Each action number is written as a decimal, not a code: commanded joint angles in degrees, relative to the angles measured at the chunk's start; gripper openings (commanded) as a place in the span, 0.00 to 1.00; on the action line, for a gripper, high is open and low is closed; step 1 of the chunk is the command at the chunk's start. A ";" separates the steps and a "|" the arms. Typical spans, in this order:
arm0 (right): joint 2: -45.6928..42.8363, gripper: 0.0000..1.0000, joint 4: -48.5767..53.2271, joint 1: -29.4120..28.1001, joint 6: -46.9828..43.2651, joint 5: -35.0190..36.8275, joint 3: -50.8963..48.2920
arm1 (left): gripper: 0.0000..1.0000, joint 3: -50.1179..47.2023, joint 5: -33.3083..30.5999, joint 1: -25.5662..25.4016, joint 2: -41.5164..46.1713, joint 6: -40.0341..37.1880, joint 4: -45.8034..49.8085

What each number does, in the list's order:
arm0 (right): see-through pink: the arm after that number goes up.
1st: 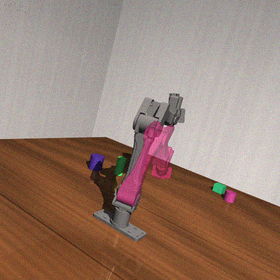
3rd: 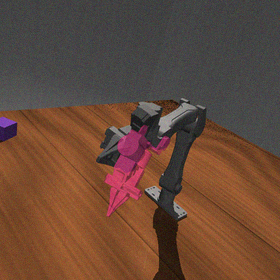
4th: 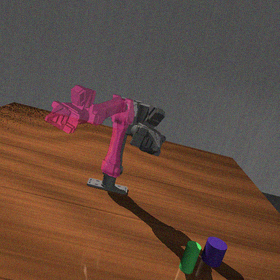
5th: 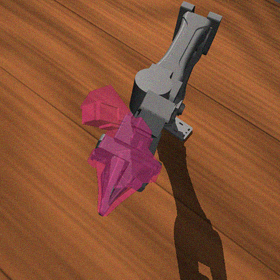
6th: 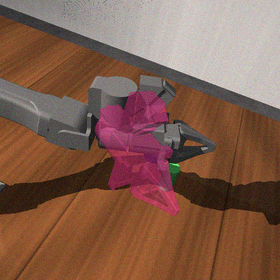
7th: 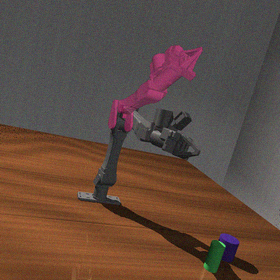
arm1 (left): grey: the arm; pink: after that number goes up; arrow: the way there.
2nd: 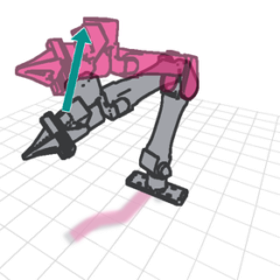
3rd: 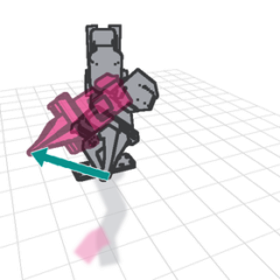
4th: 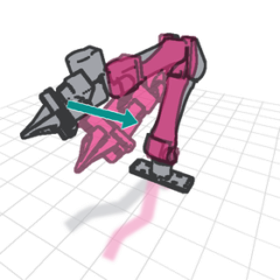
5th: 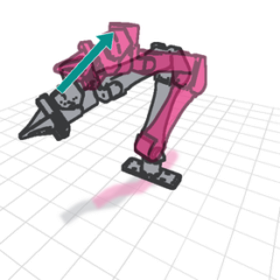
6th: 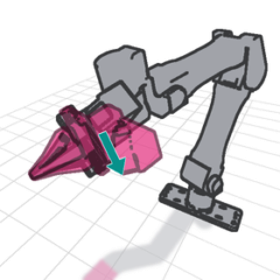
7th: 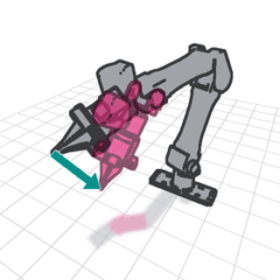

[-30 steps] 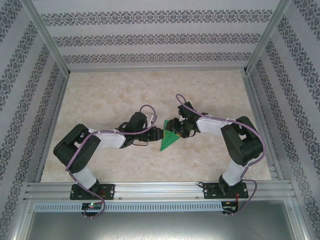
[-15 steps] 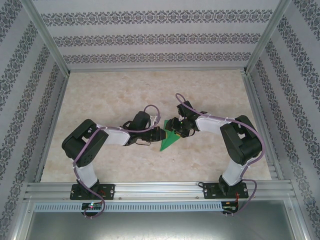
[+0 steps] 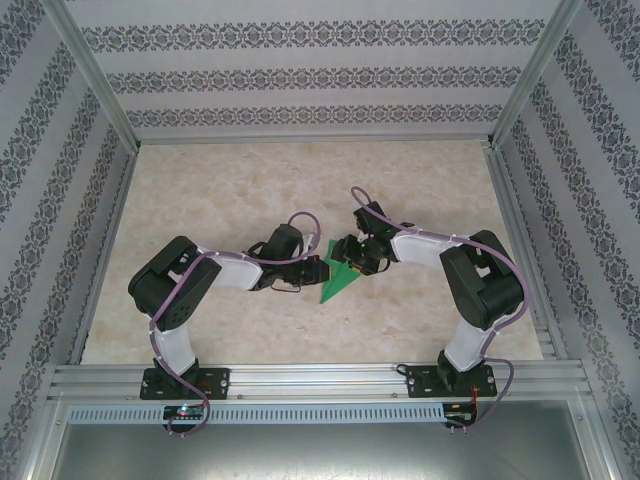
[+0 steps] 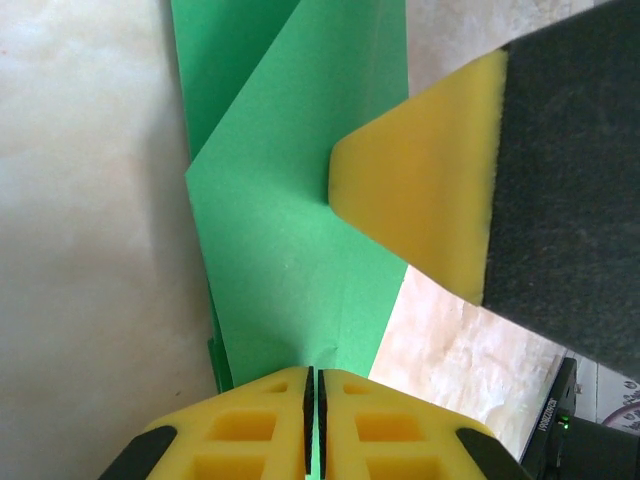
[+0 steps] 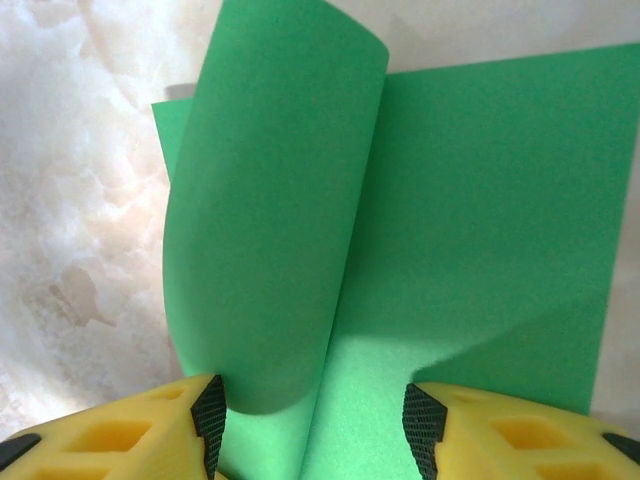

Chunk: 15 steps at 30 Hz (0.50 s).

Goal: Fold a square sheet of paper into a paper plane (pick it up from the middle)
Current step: Fourth fold the wing at the center of the table.

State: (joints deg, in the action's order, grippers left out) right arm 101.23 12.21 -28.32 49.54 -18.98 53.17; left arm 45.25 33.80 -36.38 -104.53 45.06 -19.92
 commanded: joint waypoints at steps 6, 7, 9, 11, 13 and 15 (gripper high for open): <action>8.18 0.50 9.44 -1.23 -0.34 9.93 -3.04 | 0.14 1.24 -0.88 -0.34 -0.78 -1.33 1.56; 8.35 0.48 9.86 -1.22 -0.24 10.38 -2.92 | 0.14 1.20 -0.93 -0.36 -0.84 -1.35 1.64; 8.54 0.45 10.15 -1.30 -0.15 10.85 -2.89 | 0.14 1.27 -1.10 -0.36 -0.85 -1.44 1.82; 8.84 0.42 10.54 -1.30 -0.10 11.12 -2.81 | 0.14 1.29 -1.11 -0.35 -0.94 -1.39 1.91; 9.07 0.42 10.63 -1.39 0.02 11.32 -2.81 | 0.14 1.35 -1.06 -0.35 -1.03 -1.42 1.91; 9.43 0.42 10.73 -1.47 0.03 11.42 -2.78 | 0.13 1.34 -1.19 -0.36 -1.13 -1.39 2.12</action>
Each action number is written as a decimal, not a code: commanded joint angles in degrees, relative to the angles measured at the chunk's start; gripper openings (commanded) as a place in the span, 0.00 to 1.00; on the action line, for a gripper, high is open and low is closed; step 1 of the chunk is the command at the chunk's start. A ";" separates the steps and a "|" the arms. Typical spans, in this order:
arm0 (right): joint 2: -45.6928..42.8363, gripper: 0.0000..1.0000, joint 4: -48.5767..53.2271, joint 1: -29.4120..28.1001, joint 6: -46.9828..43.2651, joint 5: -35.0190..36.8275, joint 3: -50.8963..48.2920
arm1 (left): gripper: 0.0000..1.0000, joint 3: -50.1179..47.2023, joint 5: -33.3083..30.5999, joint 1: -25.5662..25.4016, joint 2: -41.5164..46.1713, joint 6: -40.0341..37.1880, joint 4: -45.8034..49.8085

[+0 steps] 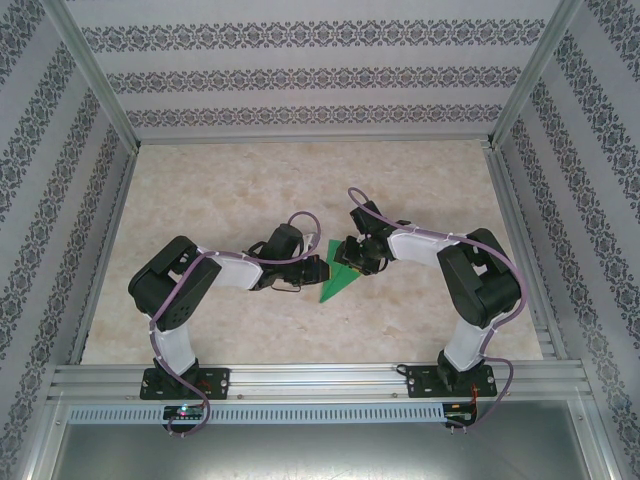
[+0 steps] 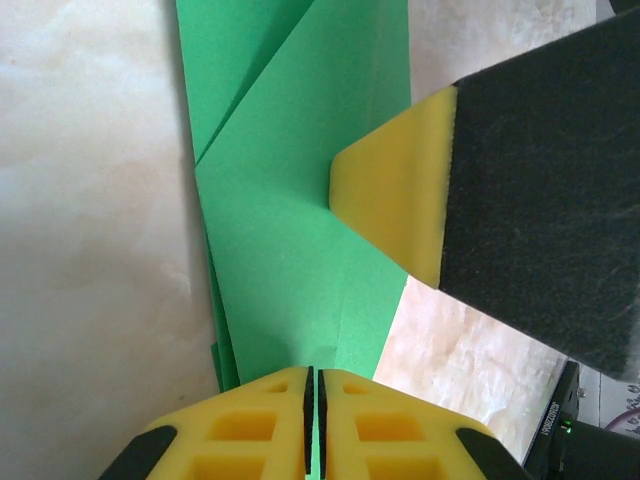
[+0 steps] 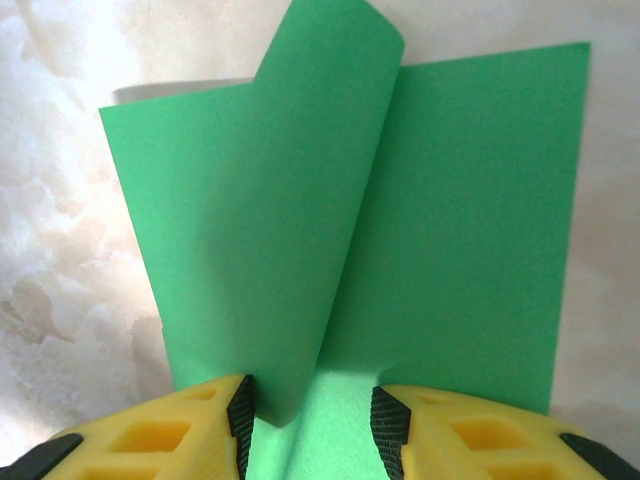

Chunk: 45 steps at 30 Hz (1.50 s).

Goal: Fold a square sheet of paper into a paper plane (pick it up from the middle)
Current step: Fourth fold the wing at the center of the table.

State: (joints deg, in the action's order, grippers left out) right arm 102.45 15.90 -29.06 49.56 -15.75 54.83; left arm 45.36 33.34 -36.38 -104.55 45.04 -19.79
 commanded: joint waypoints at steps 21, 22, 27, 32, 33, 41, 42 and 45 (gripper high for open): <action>12.02 0.42 8.97 -2.67 -0.85 10.03 -2.48 | 0.14 1.57 0.14 -0.32 -1.31 -1.37 2.82; 12.10 0.42 9.01 -2.75 -0.84 10.21 -2.59 | 0.14 1.57 0.09 -0.35 -0.67 -1.35 2.74; 12.29 0.42 9.15 -2.76 -0.69 10.65 -2.76 | 0.16 2.03 -0.96 -0.32 2.83 -2.27 3.48; 12.59 0.43 9.06 -2.82 -0.62 10.48 -2.66 | 0.16 3.43 0.73 -0.31 1.96 -2.76 3.86; 12.59 0.43 9.05 -2.76 -0.65 10.37 -2.70 | 0.16 3.69 0.93 -0.35 1.59 -2.84 4.16; 12.40 0.44 9.04 -2.76 -0.47 9.78 -2.50 | 0.15 5.25 1.25 -0.36 -0.76 -3.53 6.16; 12.42 0.44 9.12 -2.78 -0.43 9.96 -2.47 | 0.15 5.31 0.99 -0.37 -0.91 -3.58 6.54; 12.59 0.44 9.49 -2.78 -0.31 10.54 -2.46 | 0.14 5.25 0.43 -0.40 -1.44 -3.72 7.03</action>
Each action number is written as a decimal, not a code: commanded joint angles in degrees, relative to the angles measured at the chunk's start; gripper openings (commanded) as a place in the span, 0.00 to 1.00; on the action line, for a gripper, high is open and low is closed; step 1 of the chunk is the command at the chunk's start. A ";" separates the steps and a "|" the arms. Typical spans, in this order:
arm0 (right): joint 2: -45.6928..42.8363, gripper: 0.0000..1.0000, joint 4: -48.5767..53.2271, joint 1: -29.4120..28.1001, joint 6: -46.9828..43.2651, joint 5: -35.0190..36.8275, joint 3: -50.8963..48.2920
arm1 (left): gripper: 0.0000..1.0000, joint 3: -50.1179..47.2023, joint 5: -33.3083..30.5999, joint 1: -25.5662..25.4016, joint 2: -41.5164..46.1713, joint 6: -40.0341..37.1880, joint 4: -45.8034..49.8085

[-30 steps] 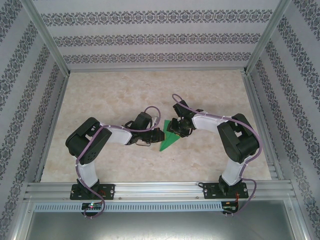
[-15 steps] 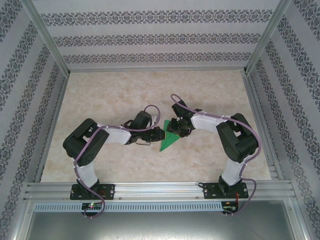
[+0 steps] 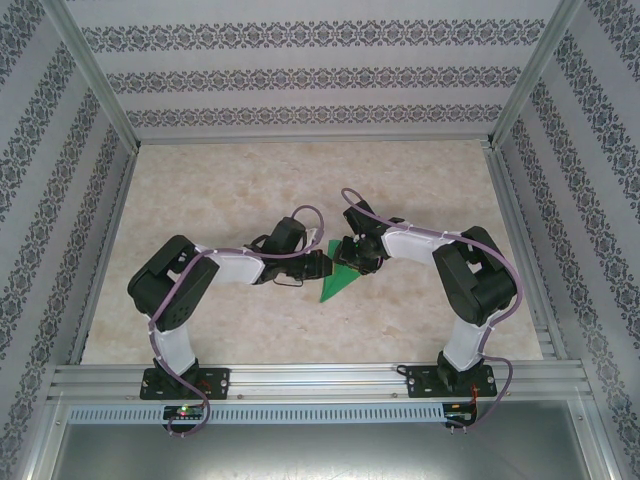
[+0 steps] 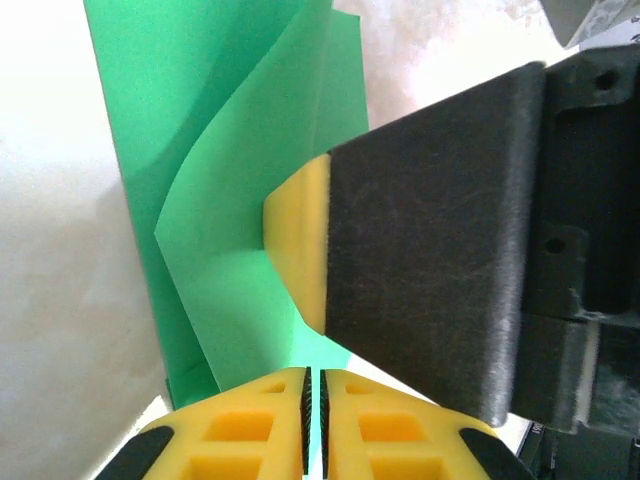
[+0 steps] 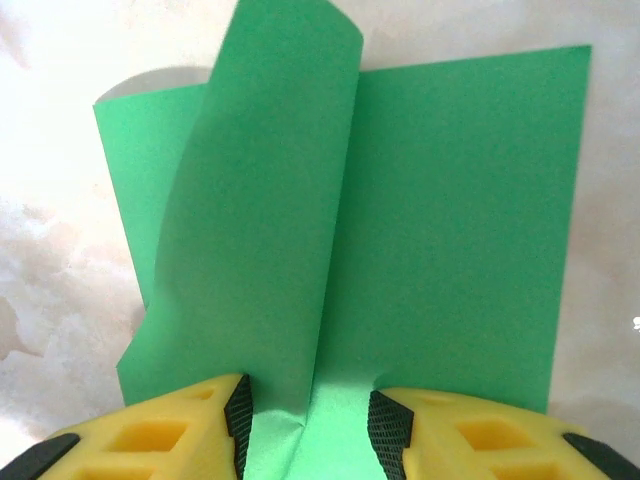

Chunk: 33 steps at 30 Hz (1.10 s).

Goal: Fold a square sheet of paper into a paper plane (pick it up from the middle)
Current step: Fourth fold the wing at the center of the table.

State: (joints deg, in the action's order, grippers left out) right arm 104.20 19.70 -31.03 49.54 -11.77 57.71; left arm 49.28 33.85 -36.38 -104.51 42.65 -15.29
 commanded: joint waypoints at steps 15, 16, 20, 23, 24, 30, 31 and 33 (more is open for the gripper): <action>13.04 0.41 6.48 -1.48 0.36 8.76 -5.54 | 0.13 1.74 -1.74 -0.40 -2.84 -1.43 3.76; 13.19 0.41 6.55 -1.45 0.35 8.91 -5.55 | 0.13 1.67 -1.92 -0.36 -2.81 -1.48 3.93; 13.69 0.41 6.32 -1.58 0.36 8.82 -5.44 | 0.12 1.69 -2.25 -0.36 -2.89 -1.59 4.21; 13.99 0.41 6.18 -1.75 0.43 8.70 -5.38 | 0.12 1.62 -2.28 -0.36 -3.11 -1.44 4.21; 14.01 0.41 6.15 -1.76 0.47 8.62 -5.33 | 0.12 1.65 -2.25 -0.34 -3.08 -1.45 4.21; 14.19 0.41 6.05 -1.85 0.56 8.52 -5.52 | 0.10 1.88 -2.65 -0.36 -3.40 -1.49 5.24; 14.14 0.41 6.04 -1.85 0.59 8.44 -5.54 | 0.10 2.09 -2.66 -0.36 -3.54 -1.46 5.64; 14.02 0.41 6.00 -1.85 0.58 8.04 -5.44 | 0.10 2.18 -2.86 -0.36 -3.74 -1.42 6.47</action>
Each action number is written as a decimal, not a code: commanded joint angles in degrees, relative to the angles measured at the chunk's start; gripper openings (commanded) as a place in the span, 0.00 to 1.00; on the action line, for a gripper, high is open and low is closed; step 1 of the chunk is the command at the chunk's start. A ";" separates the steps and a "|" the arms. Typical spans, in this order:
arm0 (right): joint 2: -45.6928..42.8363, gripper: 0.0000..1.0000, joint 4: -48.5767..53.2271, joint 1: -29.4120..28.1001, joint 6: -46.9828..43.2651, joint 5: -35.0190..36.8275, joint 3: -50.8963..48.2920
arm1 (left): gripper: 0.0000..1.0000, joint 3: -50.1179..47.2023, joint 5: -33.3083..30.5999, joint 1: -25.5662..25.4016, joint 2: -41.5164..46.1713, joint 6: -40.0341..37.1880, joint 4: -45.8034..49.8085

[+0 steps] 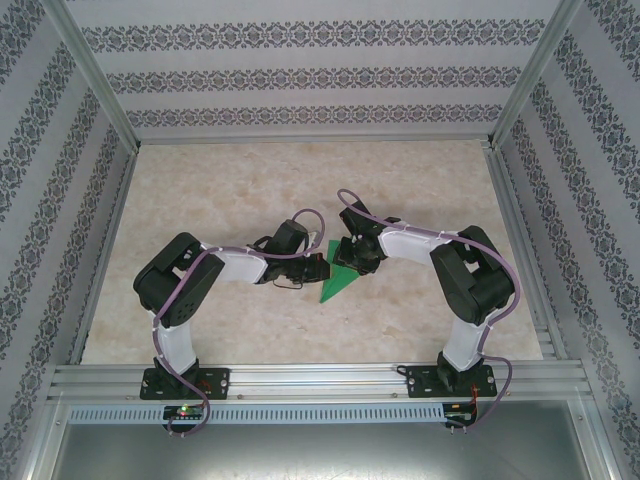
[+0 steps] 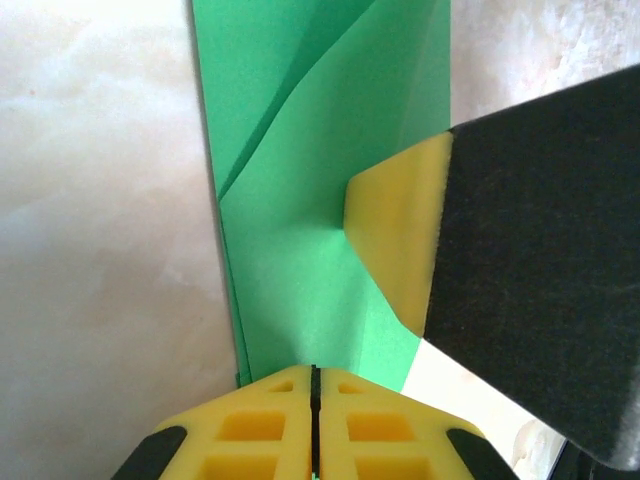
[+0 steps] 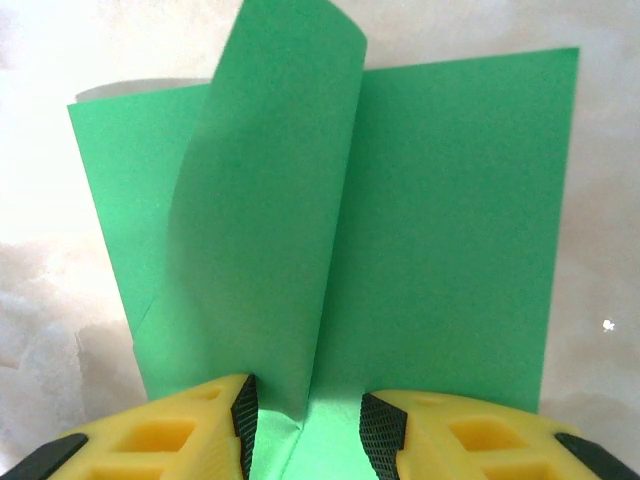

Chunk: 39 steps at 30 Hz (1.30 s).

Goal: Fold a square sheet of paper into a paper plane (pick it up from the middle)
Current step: Fourth fold the wing at the center of the table.

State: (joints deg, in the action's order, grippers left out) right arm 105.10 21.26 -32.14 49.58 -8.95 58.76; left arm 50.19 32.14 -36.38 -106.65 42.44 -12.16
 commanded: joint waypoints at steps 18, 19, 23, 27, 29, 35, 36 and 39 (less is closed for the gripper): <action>-2.34 0.43 7.13 1.20 -2.20 1.78 -3.50 | 0.00 4.00 -2.78 -0.40 -3.79 -3.48 15.74; -4.78 0.43 6.90 1.58 -3.34 1.12 -2.97 | 0.00 4.17 -2.56 -0.36 -4.03 -3.72 16.26; -12.82 0.43 4.93 2.65 -7.62 -1.16 -2.91 | 0.00 4.91 -2.38 -0.37 -4.58 -4.74 18.26; -17.00 0.43 -0.17 3.70 -11.13 -5.89 -6.42 | 0.00 5.60 -2.05 -0.36 -5.00 -5.15 18.88; -16.36 0.38 -1.84 3.75 -12.25 -7.97 -7.26 | 0.00 6.12 -2.04 -0.36 -5.07 -5.73 19.53; -11.82 0.06 -9.83 3.49 -12.49 -15.54 -7.90 | 0.00 7.34 -2.65 -0.36 -5.84 -7.12 21.81; -11.06 0.05 -10.98 3.40 -12.33 -15.90 -7.93 | 0.00 7.58 -2.60 -0.36 -6.01 -7.15 22.03; -9.08 0.00 -12.13 3.49 -12.35 -16.48 -7.53 | 0.00 7.94 -2.53 -0.36 -6.65 -6.97 22.56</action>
State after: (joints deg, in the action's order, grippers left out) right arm 94.72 12.73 -28.49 38.54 -22.37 51.22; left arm 58.98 32.51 -36.40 -109.69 37.26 2.55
